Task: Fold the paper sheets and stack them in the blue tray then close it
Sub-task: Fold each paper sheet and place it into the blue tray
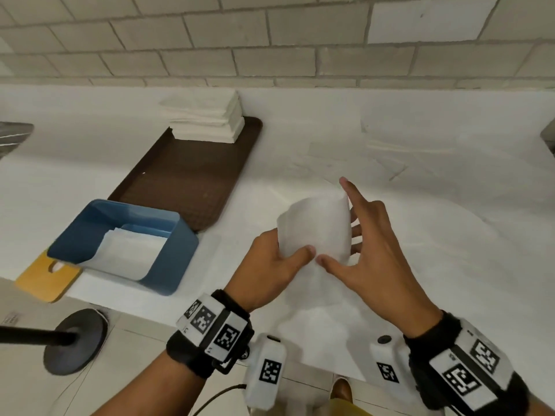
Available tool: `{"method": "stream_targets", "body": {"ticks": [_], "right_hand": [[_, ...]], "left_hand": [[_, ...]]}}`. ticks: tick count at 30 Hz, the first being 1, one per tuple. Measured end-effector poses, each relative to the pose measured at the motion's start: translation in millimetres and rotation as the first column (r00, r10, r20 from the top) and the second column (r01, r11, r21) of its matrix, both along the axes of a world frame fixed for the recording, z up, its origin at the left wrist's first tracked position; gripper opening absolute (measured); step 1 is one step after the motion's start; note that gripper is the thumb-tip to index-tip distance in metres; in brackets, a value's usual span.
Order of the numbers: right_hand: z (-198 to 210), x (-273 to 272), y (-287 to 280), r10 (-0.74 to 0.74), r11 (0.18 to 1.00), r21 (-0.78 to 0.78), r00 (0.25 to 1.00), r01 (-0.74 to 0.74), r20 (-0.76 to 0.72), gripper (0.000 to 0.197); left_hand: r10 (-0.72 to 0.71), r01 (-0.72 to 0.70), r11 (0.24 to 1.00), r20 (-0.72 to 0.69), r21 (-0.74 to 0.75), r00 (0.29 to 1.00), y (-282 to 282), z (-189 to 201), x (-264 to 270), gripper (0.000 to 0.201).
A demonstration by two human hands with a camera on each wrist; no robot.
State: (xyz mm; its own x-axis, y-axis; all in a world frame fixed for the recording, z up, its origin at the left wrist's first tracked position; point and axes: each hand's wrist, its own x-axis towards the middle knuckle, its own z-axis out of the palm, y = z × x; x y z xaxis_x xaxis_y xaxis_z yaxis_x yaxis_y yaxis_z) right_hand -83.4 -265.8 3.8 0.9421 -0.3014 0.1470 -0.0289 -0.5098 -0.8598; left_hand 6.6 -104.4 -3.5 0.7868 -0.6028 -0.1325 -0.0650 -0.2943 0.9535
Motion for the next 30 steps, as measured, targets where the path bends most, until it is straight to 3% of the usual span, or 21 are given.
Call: {"method": "stream_targets", "body": {"ticks": [3, 6, 9, 12, 14, 18, 24, 27, 30], "right_hand": [[2.8, 5.1, 7.0, 0.026, 1.000, -0.007, 1.000, -0.026, 0.014, 0.107], [-4.0, 8.8, 9.0, -0.015, 0.998, 0.063, 1.000, 0.014, 0.018, 0.110], [-20.2, 8.0, 9.6, 0.011, 0.993, 0.115, 0.999, -0.007, -0.031, 0.094], [-36.4, 5.9, 16.0, 0.083, 0.989, 0.132, 0.989, -0.067, -0.119, 0.076], [-39.2, 8.4, 24.3, 0.118, 0.983, 0.160, 0.981, -0.094, -0.151, 0.066], [-19.3, 26.6, 51.7, 0.151, 0.968, 0.210, 0.987, -0.136, -0.059, 0.041], [18.8, 77.8, 104.2, 0.283, 0.951, 0.125, 0.959, -0.281, 0.005, 0.040], [30.6, 112.1, 138.5, 0.359, 0.932, -0.038, 0.933, -0.359, -0.021, 0.047], [40.9, 148.1, 174.4, 0.406, 0.888, -0.215, 0.913, -0.406, -0.045, 0.052]], "left_hand": [[0.060, -0.058, 0.998, 0.109, -0.021, 0.992, 7.9, 1.7, -2.4, 0.054], [0.134, -0.120, 0.989, 0.198, -0.081, 0.971, 13.1, 1.4, -4.1, 0.037], [0.137, -0.134, 0.991, 0.228, -0.029, 0.964, 16.5, -11.1, -8.3, 0.022], [0.152, -0.161, 0.986, 0.166, 0.042, 0.974, 18.9, -26.0, -9.6, 0.024], [0.227, -0.225, 0.974, 0.069, -0.037, 0.971, 21.0, -23.2, -3.4, 0.010], [0.322, -0.356, 0.899, -0.167, -0.254, 0.932, 38.7, 9.9, 14.7, 0.027], [0.424, -0.511, 0.784, -0.297, -0.353, 0.856, 121.1, 50.7, 69.9, 0.034], [0.516, -0.547, 0.777, -0.183, -0.312, 0.837, 180.1, 67.7, 108.7, 0.030], [0.537, -0.525, 0.837, 0.044, -0.156, 0.843, 238.5, 73.5, 145.5, 0.036]]}}
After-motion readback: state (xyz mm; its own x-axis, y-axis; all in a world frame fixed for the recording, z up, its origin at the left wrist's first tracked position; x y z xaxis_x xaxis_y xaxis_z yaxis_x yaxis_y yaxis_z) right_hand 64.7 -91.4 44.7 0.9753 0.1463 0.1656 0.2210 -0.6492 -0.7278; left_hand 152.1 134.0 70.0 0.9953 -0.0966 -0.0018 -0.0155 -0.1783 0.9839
